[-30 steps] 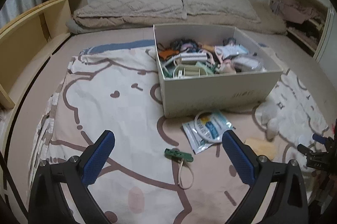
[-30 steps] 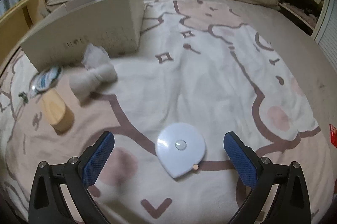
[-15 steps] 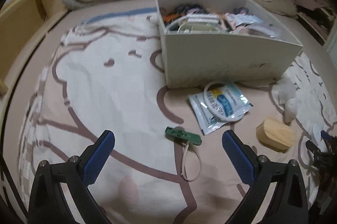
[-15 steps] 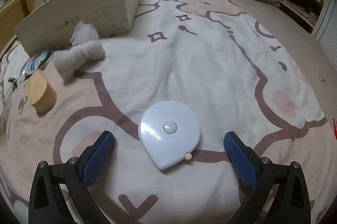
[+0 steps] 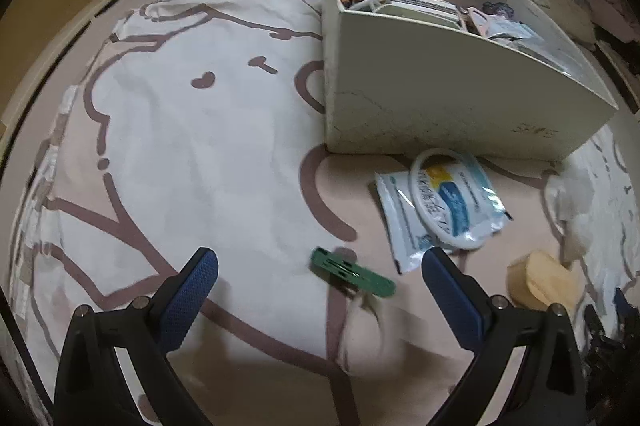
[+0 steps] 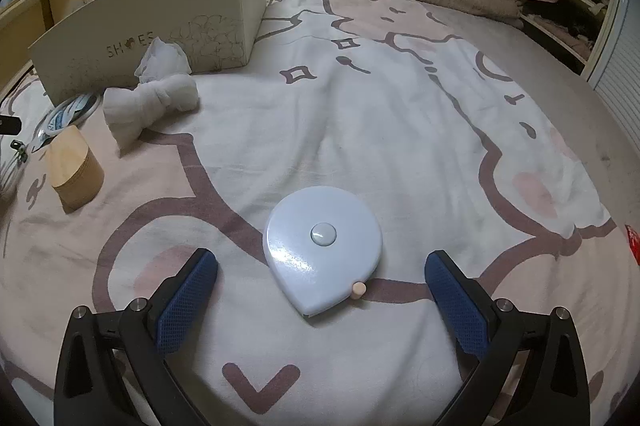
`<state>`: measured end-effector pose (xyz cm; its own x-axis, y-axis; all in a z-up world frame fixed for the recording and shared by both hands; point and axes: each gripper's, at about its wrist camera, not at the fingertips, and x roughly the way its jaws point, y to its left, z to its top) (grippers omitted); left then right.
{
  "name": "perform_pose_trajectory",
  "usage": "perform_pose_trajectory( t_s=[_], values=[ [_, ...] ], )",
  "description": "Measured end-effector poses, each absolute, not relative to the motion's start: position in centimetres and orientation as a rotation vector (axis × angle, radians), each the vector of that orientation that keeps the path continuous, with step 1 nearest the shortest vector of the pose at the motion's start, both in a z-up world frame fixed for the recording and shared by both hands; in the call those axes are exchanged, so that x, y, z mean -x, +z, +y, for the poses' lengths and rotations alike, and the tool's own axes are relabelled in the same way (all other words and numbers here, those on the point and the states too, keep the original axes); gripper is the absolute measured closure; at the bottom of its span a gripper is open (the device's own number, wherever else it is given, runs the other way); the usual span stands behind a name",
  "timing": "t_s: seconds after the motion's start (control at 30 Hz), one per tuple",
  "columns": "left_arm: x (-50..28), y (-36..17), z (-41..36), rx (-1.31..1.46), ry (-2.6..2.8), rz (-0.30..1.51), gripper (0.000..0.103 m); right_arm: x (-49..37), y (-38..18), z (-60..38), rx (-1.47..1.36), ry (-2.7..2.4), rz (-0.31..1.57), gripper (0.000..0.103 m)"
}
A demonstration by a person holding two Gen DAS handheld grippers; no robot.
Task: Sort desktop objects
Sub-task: 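Move the left gripper to the green clothespin while the right approaches the tape measure, then close the left gripper on the clothespin while the right gripper grasps the tape measure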
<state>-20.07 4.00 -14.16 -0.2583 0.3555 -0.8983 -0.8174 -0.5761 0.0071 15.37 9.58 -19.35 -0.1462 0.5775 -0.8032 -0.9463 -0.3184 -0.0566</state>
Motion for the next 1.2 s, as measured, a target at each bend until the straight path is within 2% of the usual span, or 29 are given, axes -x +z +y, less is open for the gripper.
perform_pose_trajectory(
  t_s=[0.43,0.9,1.1,1.2],
  values=[
    [23.6,-16.6,1.1,1.286,1.939,0.666,0.000,-15.7,-19.5,9.4,0.888,1.722,0.590,0.000],
    [23.2,-14.9,0.1,1.281,1.842,0.505,0.000,-15.9,-19.7,9.3,0.846,1.752,0.615,0.000],
    [21.7,-14.7,0.8,1.269,1.802,0.526,0.000,-15.6,-19.5,8.7,0.837,1.762,0.581,0.005],
    [21.5,-15.1,1.1,1.271,1.796,0.540,0.000,-15.4,-19.4,8.4,0.833,1.773,0.560,0.012]
  ],
)
